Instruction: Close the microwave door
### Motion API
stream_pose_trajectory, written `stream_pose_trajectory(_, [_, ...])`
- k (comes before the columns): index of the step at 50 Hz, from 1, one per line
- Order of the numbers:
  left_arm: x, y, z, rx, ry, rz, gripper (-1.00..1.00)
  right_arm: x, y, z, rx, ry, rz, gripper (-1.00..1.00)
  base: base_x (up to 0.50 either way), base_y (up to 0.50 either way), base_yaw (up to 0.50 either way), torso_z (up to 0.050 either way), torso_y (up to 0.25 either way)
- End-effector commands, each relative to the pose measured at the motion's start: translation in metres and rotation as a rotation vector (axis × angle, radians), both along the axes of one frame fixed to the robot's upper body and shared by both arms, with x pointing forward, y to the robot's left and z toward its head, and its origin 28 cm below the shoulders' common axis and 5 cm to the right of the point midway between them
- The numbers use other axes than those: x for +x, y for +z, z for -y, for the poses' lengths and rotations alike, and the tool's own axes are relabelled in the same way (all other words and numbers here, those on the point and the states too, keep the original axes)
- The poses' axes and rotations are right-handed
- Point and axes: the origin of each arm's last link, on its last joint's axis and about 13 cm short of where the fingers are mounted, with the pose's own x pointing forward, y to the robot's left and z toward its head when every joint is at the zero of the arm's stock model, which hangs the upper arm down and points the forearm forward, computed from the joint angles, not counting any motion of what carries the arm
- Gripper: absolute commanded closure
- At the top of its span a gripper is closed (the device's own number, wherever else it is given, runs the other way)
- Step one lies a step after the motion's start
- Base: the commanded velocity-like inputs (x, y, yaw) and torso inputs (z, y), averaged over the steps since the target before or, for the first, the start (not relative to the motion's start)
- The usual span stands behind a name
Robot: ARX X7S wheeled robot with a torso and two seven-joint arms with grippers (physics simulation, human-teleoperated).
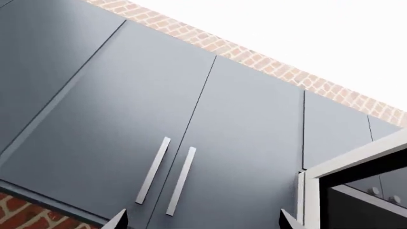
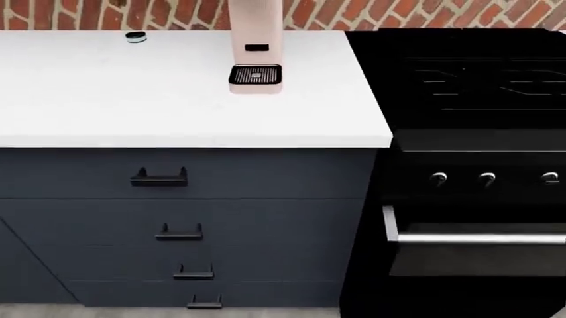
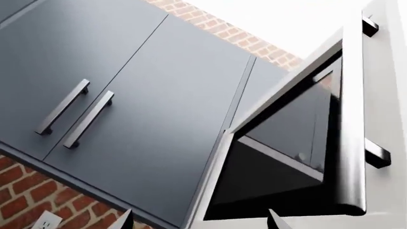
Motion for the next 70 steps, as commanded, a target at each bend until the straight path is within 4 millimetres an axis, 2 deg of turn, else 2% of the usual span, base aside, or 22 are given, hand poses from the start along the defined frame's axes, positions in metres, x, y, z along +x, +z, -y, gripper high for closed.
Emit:
stream_pose_trajectory(1, [-0.0007, -0.0007, 0.0004, 0.003, -0.002, 0.001, -1.0, 0.0, -0.0007, 0.0004, 0.001, 0.001, -0.001, -1.0, 0.48, 0.23, 0.0, 0.0, 0.0])
stream_pose_trajectory(23, [-0.0009, -0.0008, 0.0008, 0.005, -0.002, 0.004, -1.0, 0.0002, -0.0001, 0.0, -0.005, 0.0, -0.007, -1.0, 0.48, 0.26, 0.0, 0.0, 0.001])
stream_pose_trajectory(62, [-0.0024, -0.0006, 0.0009, 0.006, -0.003, 0.006, -1.0, 0.0005, -0.0001, 0.0001, 0.003, 0.012, -0.009, -1.0, 0.5, -0.01, 0.0, 0.0, 0.001])
stream_pose_trajectory(70, [-0.0026, -0.0006, 0.0008, 0.005, -0.003, 0.007, -1.0, 0.0021, -0.0013, -0.0001, 0.007, 0.011, -0.031, -1.0, 0.0, 0.0, 0.0, 0.0, 0.001])
